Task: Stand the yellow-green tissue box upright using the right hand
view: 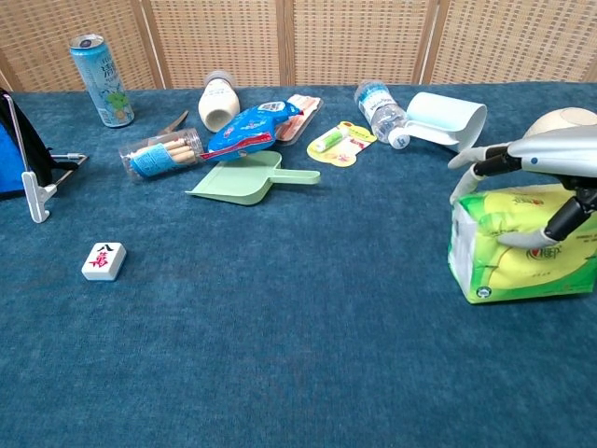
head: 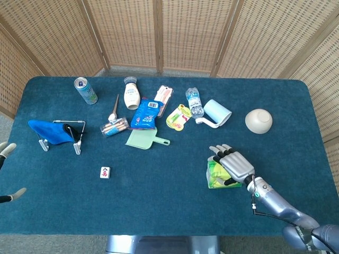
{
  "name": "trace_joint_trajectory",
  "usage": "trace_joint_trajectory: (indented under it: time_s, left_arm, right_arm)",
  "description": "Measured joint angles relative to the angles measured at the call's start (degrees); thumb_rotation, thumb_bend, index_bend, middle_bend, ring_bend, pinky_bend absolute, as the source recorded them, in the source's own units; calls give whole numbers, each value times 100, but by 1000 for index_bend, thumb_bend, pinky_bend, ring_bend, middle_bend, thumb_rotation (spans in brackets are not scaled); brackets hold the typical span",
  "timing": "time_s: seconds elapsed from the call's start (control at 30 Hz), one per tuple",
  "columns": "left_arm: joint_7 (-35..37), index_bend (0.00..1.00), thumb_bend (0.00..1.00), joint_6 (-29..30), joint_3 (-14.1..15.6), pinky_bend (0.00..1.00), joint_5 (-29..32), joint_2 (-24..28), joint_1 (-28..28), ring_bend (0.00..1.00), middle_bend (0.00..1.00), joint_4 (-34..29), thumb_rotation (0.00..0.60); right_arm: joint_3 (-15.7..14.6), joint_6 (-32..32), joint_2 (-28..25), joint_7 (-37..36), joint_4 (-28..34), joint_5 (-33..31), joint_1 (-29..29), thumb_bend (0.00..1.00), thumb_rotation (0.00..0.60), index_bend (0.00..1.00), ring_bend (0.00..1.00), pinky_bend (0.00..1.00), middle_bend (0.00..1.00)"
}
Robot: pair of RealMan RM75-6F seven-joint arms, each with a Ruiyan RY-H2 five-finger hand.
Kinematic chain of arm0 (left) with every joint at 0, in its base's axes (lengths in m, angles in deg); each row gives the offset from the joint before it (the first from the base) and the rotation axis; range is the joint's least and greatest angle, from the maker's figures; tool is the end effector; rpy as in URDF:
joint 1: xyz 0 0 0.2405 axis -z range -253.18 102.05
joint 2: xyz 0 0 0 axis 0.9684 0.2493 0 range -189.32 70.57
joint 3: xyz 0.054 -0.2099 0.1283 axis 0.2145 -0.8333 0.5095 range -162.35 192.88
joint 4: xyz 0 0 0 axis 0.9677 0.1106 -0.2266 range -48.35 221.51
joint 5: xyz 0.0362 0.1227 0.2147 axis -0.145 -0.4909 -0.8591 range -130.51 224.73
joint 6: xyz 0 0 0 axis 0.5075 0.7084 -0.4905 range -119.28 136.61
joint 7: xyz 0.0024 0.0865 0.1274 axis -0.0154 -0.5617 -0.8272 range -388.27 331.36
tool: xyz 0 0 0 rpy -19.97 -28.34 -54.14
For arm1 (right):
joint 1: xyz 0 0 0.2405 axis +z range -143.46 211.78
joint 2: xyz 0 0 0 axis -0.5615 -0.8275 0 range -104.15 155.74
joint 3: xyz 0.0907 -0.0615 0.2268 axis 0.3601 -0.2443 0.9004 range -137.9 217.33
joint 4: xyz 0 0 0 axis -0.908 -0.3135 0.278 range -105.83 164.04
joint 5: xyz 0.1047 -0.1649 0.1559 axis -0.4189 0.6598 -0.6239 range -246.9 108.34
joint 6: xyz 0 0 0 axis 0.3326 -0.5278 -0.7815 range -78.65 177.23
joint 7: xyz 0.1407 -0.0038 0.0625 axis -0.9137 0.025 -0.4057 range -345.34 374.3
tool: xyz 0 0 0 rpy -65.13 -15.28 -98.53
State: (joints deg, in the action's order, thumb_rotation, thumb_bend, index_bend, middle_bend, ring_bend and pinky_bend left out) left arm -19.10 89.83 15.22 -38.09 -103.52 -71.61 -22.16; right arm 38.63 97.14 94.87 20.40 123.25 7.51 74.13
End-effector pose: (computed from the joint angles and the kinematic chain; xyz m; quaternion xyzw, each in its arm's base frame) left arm -0.3001 0.1729 0.1836 -0.5819 -0.4589 -0.3749 0.5569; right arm -0.2111 -0.3131 -0.0022 0.8120 -0.3793 0.2734 0.3495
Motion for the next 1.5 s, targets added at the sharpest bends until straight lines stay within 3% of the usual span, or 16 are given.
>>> trace_joint_trajectory:
  time_s: [0.2, 0.37, 0.77, 1.13, 1.5]
  left_arm:
    - [-24, 0, 36, 4, 8, 0, -20, -4, -2, 0, 0, -10, 600]
    - [-33, 0, 37, -2, 9, 0, -25, -8, 3, 0, 0, -16, 600]
    - [-41, 0, 37, -1, 14, 0, -42, -12, 4, 0, 0, -26, 600]
    - [-34, 0, 36, 2, 23, 0, -54, -10, 1, 0, 0, -30, 600]
    - [-31, 0, 37, -19, 35, 0, -77, -9, 10, 0, 0, -41, 600]
  right_arm:
    - [23, -35, -53, 9, 105, -28, -24, 426, 487, 422, 0, 78, 21]
    - [14, -3, -97, -94, 147, 56, -79, 492, 599, 507, 0, 126, 78]
    - [-5, 622, -35, -667, 3, 696, -356, 517, 600, 576, 20, 162, 127]
    - [121, 1152, 211, -2314, -114, 996, -583, 518, 600, 590, 22, 169, 139]
    - [290, 998, 217, -4625, 242, 600, -758, 535, 600, 604, 22, 173, 139]
